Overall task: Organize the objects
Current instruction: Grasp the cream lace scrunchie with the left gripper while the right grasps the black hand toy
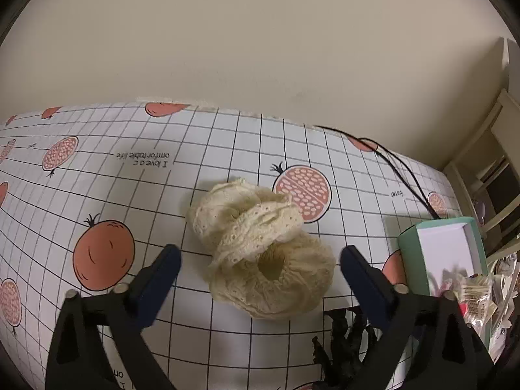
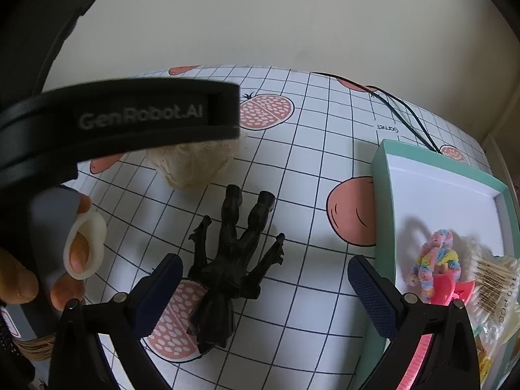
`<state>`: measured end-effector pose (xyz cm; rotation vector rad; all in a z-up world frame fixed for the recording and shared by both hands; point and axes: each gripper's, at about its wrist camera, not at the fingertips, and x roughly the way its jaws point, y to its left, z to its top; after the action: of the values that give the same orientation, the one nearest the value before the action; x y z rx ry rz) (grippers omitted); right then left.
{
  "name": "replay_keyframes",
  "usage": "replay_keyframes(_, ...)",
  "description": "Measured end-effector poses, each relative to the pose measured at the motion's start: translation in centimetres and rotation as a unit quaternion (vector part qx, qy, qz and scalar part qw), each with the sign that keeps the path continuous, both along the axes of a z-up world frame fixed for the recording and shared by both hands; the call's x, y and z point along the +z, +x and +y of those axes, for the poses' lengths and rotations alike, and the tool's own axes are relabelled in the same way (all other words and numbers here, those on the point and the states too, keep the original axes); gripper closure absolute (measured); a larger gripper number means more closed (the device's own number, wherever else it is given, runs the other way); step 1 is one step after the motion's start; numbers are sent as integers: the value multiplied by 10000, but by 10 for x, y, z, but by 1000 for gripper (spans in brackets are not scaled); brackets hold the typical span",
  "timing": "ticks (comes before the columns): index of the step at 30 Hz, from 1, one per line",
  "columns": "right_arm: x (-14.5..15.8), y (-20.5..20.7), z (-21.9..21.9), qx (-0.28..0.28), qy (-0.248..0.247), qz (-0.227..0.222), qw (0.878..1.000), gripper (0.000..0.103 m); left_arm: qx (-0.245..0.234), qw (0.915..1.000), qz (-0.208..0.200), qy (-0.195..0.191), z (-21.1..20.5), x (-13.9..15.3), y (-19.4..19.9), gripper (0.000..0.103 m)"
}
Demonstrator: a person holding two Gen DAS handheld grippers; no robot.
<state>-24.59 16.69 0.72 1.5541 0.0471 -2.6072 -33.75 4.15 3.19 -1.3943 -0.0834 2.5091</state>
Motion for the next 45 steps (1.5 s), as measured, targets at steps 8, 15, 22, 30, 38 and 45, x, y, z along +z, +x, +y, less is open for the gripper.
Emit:
replay_keyframes(8, -5, -2, -4, 30, 14, -59, 10000, 11, 2, 10000, -63, -54, -1, -6, -1, 25)
replay_keyframes(15, -6, 0, -7, 47, 74, -63, 9999, 20, -14, 9999, -125, -97, 1, -10, 0, 45)
replay_keyframes(22, -4, -2, -6, 26, 116, -32, 9999, 34, -29, 9997, -118, -201, 1, -13, 2, 59)
replay_keyframes(30, -1, 0, -1, -56, 165, -6, 9998, 53, 26, 9996, -122, -272, -3, -14, 3, 76)
replay_keyframes(38, 0, 2, -2, -57, 198, -1, 9998, 56, 121, 9995, -127, -271, -10, -14, 4, 84)
replay_keyframes(45, 1, 2, 1, -111, 221, -29, 9997, 56, 177, 9996, -63, -217, -14, -10, 7, 86)
